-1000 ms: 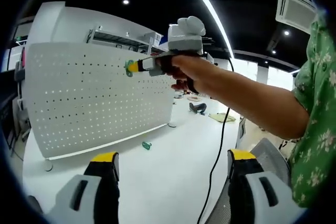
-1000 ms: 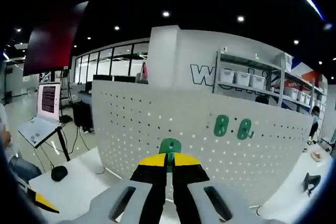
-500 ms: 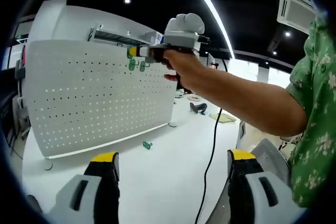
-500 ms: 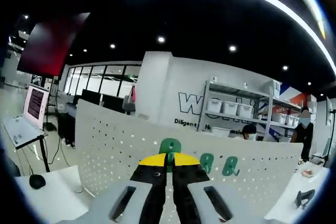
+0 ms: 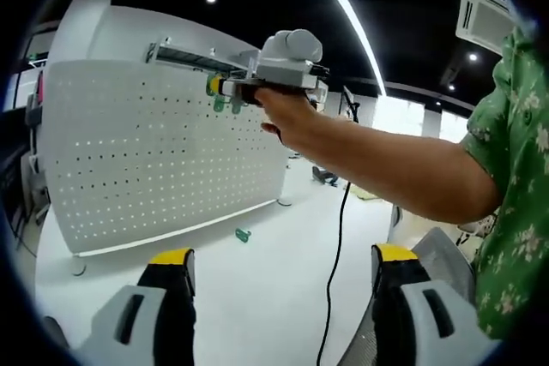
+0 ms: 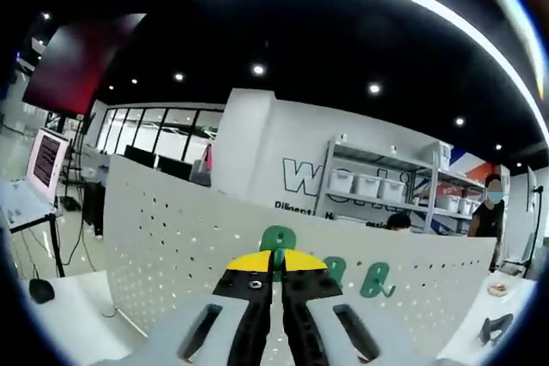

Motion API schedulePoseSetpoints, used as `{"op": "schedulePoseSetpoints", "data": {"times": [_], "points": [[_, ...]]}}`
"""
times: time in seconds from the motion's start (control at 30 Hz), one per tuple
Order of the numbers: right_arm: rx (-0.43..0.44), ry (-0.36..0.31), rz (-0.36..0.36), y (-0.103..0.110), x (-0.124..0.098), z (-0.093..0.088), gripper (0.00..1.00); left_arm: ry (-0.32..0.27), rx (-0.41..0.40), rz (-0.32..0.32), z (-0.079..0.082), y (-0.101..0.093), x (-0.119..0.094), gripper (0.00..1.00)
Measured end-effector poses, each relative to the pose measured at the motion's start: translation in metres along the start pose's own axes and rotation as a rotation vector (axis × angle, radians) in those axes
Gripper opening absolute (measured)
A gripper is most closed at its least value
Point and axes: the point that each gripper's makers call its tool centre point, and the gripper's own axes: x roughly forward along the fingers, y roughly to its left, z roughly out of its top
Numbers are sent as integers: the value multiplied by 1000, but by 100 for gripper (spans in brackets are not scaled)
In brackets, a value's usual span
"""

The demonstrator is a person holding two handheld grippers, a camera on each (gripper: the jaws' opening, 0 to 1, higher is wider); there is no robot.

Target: Insert the hook assembly into the mounting plate slot until the hook locks in place.

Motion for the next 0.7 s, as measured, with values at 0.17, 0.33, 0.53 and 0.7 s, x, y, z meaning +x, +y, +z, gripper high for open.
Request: {"op": "schedulePoseSetpoints", "data": {"times": [0.17, 0.33, 0.53, 0.7], "points": [[6, -13, -17, -3, 7, -4, 1, 5, -7, 1, -1, 3, 2, 87], [-5, -22, -30, -5, 10, -9, 1, 9, -10, 0, -2, 5, 4, 87], [-13, -23, -40, -4, 14, -18, 1, 14, -15, -3, -4, 7, 6, 87], [-43, -40, -56, -4, 17, -19, 1, 18, -23, -5, -6, 10, 7, 86]]}}
